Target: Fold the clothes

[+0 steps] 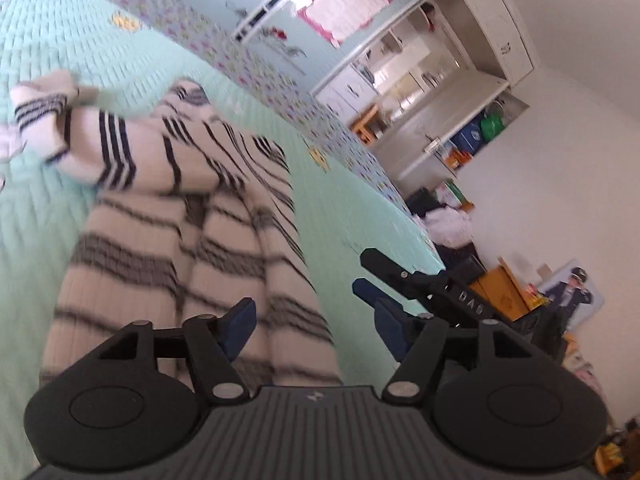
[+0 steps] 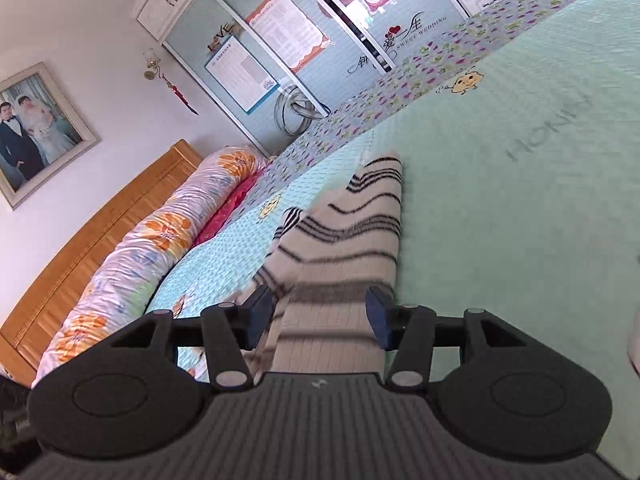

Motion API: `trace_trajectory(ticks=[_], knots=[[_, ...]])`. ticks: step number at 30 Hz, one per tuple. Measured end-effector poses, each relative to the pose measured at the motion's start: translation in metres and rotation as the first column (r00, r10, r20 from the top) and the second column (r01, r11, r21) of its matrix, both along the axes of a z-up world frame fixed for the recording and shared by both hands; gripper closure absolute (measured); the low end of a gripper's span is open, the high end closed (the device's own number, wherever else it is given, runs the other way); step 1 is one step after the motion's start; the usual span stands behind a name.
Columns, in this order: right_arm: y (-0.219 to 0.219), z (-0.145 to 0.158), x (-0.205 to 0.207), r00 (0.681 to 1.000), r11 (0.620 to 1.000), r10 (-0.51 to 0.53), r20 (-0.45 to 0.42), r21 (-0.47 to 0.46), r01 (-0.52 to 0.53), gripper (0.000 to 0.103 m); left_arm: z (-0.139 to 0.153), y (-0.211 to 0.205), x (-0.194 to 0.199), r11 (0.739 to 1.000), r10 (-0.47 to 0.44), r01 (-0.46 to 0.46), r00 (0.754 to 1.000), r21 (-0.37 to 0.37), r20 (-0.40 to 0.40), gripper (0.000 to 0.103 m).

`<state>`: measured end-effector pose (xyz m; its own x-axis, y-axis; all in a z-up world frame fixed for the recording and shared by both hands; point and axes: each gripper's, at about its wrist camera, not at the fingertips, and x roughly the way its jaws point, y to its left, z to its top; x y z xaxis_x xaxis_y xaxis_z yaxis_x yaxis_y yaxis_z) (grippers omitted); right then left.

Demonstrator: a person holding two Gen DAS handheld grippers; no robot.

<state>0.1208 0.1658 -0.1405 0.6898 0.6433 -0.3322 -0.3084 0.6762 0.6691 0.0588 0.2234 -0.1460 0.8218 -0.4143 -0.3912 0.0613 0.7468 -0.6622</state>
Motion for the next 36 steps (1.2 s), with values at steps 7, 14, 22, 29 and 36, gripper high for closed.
trace_trajectory(ticks=[7,14,22,29,36], knots=[[0.023,-0.004,0.094,1.0,0.998,-0.001,-0.003,0.066,0.001,0.05,-0.055,0.025,0.005,0.995,0.059,-0.053,0.996,-0.087,0.07,0.035],[0.058,-0.021,0.164,1.0,0.997,-0.005,-0.029,0.072,0.007,0.05,-0.06,0.029,0.006,0.99,0.061,-0.048,0.993,-0.133,0.096,0.034],[0.07,-0.019,0.177,0.999,0.999,-0.02,-0.043,-0.038,0.018,0.059,-0.057,0.032,0.006,0.986,0.066,-0.047,0.992,-0.162,0.111,0.034],[0.076,-0.044,0.24,0.988,0.994,-0.057,-0.143,-0.1,0.043,0.077,-0.06,0.036,0.007,0.98,0.07,-0.046,0.991,-0.194,0.114,0.034],[0.063,-0.062,0.236,0.99,0.996,-0.081,-0.116,-0.049,0.076,0.095,-0.06,0.036,0.006,0.978,0.073,-0.048,0.99,-0.202,0.118,0.034]])
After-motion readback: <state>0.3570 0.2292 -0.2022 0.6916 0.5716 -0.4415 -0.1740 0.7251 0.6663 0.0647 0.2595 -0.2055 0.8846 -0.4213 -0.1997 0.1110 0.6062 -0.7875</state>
